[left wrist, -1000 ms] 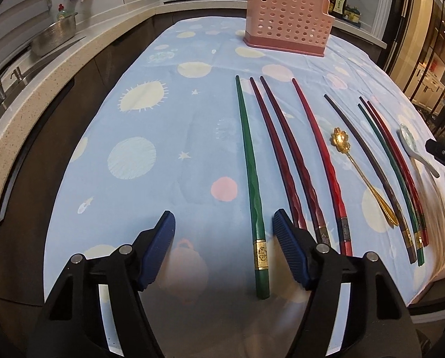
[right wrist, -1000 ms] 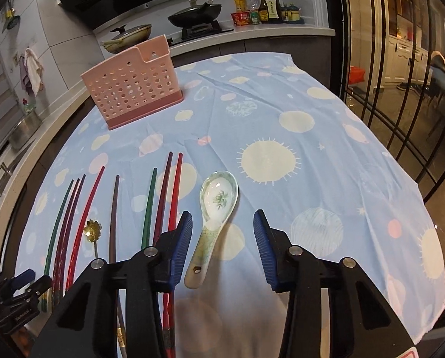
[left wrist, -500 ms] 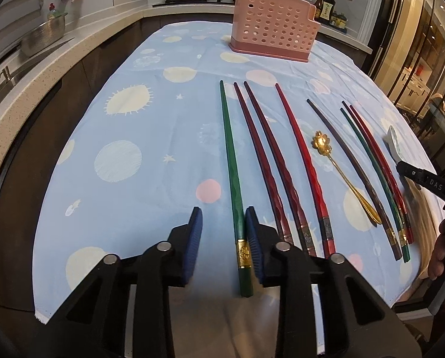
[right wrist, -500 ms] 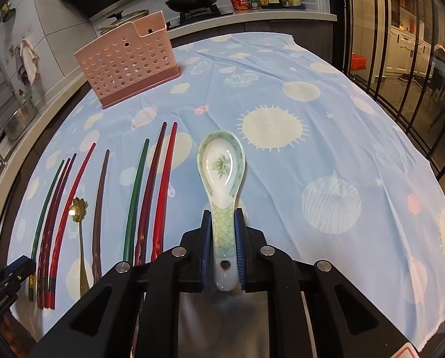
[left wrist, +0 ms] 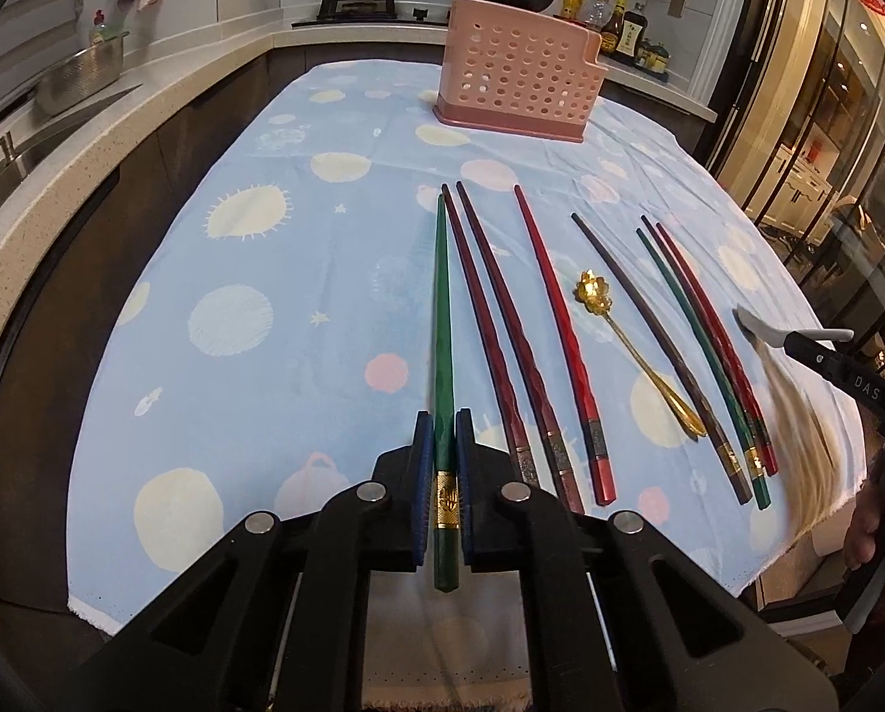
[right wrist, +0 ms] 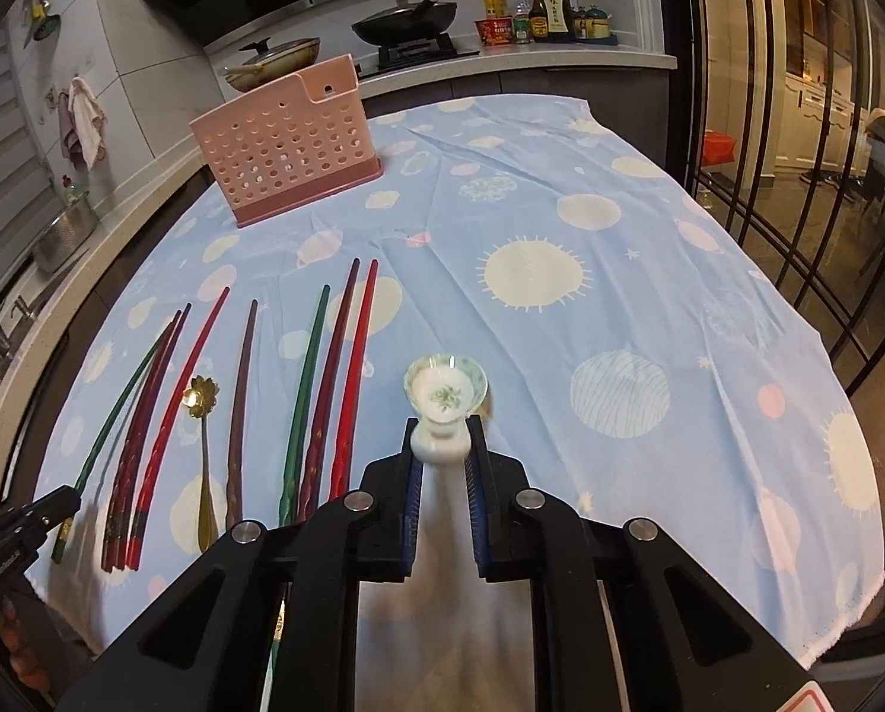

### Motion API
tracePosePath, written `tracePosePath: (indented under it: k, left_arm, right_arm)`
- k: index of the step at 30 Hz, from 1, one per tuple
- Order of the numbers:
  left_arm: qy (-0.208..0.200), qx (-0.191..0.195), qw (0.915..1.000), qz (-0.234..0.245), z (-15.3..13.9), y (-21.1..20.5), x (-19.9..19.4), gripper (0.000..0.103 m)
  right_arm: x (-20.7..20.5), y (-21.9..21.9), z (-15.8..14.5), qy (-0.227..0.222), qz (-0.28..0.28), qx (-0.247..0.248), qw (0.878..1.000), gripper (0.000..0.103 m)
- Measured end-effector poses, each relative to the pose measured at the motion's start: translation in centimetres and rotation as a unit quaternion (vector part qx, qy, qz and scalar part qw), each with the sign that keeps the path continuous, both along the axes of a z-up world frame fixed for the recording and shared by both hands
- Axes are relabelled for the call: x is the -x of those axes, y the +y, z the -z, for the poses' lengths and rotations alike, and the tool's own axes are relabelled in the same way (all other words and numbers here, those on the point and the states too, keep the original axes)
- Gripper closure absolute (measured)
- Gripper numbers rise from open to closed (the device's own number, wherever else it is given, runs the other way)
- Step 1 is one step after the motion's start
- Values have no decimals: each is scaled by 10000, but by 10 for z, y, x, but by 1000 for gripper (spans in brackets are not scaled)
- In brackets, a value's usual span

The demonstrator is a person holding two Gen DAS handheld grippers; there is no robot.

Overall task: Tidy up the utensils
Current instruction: 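Lift and carry the spoon and green chopstick over the pink holder with both tools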

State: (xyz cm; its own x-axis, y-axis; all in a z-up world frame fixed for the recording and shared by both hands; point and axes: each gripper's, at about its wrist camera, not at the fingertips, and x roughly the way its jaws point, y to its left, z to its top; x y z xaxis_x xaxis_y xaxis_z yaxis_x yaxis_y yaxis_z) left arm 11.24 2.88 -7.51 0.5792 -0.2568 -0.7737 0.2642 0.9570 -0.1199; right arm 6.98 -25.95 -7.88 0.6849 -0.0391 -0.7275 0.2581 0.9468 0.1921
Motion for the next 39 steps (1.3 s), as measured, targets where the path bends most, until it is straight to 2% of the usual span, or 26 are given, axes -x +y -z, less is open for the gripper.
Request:
tracePosePath:
  k: [4,5,6,10,12,14,20,21,23,24,29,37,39]
  left_arm:
    - [-316,35,9995,-57,-23,3,4,96]
    - [-396,38,9992,-73,-28,4,3,96]
    - [-475,33,9988,-83,-34,4,2,96]
    - [-717,2,9974,-94,-50,1,-1,96]
    - [-738,-32,9972,-99,-51,-1,-1,96]
    - [-694,-60,9975,-72,-47,-2,0,96]
    - [-463,-151,9988,-99,-32,-2,0,96]
    - [-427,-165,9989,-114,-29,-2,-1,96]
    - [-385,-197,9990,-131,-26,-3,-4,96]
    - [-368,-202,9990,-129,-25,-3,-5,96]
    - [-291,-226,9993,-112,-21,-6,-12,96]
    - [-108,-243,9996,-112,-12,-12,-28,96]
    - [-58,-242,9996,-106,-9,-13,-32,96]
  right_arm:
    - [5,-1,-18,-238,-57,75,9997,91]
    - [6,-1,-22,-297,-65,97,9995,94]
    - [6,-1,-25,-349,-75,116,9993,103]
    - [7,-3,-30,-395,-9,367,9985,102]
    - [7,-7,-25,-237,-75,191,9995,102]
    - [13,-9,-18,-174,-82,59,9998,95]
    - [14,-22,-17,-143,41,78,9999,90]
    - [9,-25,-18,-152,40,83,9998,87]
    - [-3,-28,-20,-167,15,201,9997,72]
    - [-11,-29,-20,-155,20,310,9994,70]
    - [-52,-43,-16,1,-72,469,9989,70]
    - [-108,-48,12,529,-234,707,9958,70]
    - [-116,-49,21,685,-244,742,9946,75]
